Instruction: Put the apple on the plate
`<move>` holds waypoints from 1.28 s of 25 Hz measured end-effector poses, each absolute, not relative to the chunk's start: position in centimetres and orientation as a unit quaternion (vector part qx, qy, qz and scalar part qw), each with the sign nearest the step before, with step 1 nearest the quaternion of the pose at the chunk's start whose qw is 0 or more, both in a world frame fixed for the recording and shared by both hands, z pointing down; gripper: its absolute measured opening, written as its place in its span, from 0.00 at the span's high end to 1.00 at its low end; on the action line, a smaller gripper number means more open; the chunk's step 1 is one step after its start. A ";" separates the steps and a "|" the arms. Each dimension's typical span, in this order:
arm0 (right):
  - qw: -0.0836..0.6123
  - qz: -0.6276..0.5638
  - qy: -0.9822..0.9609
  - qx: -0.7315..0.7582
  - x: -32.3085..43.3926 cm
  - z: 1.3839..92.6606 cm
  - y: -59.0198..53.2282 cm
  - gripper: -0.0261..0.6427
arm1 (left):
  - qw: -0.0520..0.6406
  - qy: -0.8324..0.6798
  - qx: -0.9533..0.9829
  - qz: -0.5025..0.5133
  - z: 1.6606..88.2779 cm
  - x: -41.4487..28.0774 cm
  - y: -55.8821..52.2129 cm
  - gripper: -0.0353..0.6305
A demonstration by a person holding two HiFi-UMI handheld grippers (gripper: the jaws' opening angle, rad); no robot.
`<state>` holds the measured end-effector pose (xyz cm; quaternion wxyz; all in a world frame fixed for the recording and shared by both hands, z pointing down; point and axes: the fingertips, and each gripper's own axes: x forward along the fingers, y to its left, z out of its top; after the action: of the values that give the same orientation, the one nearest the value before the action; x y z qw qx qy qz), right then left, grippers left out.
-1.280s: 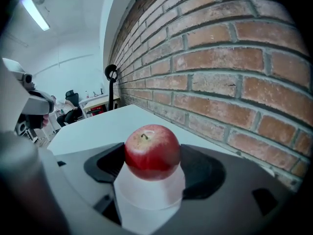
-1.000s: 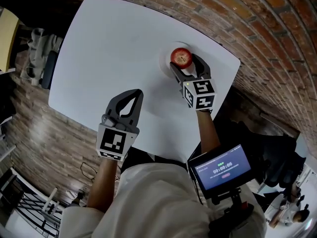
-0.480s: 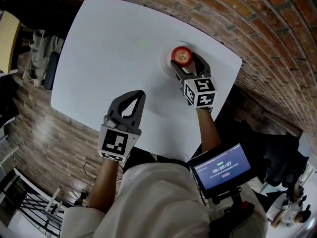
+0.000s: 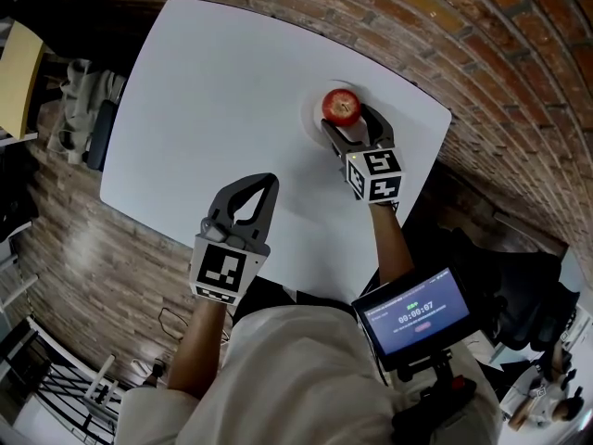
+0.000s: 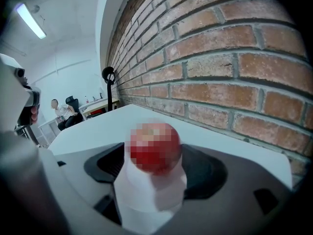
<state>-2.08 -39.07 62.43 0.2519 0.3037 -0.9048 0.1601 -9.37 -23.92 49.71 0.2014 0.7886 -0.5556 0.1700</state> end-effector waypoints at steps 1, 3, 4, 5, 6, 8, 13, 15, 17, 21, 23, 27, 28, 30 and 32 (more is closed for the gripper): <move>0.252 0.160 -0.905 0.304 -2.0 62.4 -39.0 0.44 | 0.200 -0.556 0.789 0.170 49.6 -9.3 -23.8 0.94; 0.253 0.160 -0.904 0.305 -1.8 62.3 -39.0 0.44 | 0.198 -0.556 0.789 0.170 49.4 -9.2 -23.7 0.94; 0.253 0.160 -0.904 0.305 -1.7 62.3 -39.0 0.44 | 0.197 -0.557 0.789 0.170 49.3 -9.2 -23.7 0.94; 0.253 0.159 -0.904 0.306 -1.6 62.2 -39.0 0.44 | 0.196 -0.557 0.789 0.170 49.2 -9.2 -23.7 0.94; 0.252 0.158 -0.904 0.307 -1.5 62.1 -39.0 0.44 | 0.195 -0.557 0.789 0.169 49.1 -9.1 -23.6 0.94; 0.252 0.156 -0.904 0.308 -1.4 61.8 -38.9 0.44 | 0.192 -0.558 0.790 0.168 48.8 -9.1 -23.4 0.94; 0.247 0.146 -0.904 0.317 -1.0 60.7 -38.5 0.44 | 0.185 -0.559 0.791 0.165 48.0 -9.0 -22.8 0.94; 0.239 0.134 -0.905 0.326 -0.8 59.8 -38.4 0.44 | 0.182 -0.559 0.792 0.164 47.6 -9.0 -22.5 0.94; 0.230 0.124 -0.905 0.336 -0.5 58.8 -38.3 0.44 | 0.179 -0.559 0.793 0.163 47.3 -9.0 -22.3 0.94; 0.222 0.117 -0.906 0.341 0.0 57.1 -37.9 0.44 | 0.167 -0.559 0.797 0.159 46.4 -9.0 -22.0 0.94; 0.222 0.113 -0.908 0.337 0.1 56.4 -37.5 0.44 | 0.161 -0.560 0.798 0.156 45.9 -9.1 -21.8 0.94; 0.227 0.103 -0.910 0.330 0.1 55.0 -36.5 0.44 | 0.152 -0.559 0.801 0.151 44.9 -9.2 -21.4 0.94; 0.226 0.103 -0.911 0.329 0.1 54.6 -36.3 0.44 | 0.149 -0.558 0.802 0.149 44.6 -9.2 -21.3 0.94; 0.217 0.103 -0.913 0.329 0.1 53.5 -35.8 0.48 | 0.144 -0.557 0.805 0.147 44.2 -9.1 -21.1 0.94; 0.208 0.101 -0.916 0.329 0.2 52.3 -35.3 0.51 | 0.139 -0.556 0.807 0.145 43.7 -9.1 -20.9 0.94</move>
<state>0.20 -35.27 52.34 0.2078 0.3294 -0.9155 0.1005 -9.13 -20.87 43.69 0.1389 0.8068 -0.5558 0.1445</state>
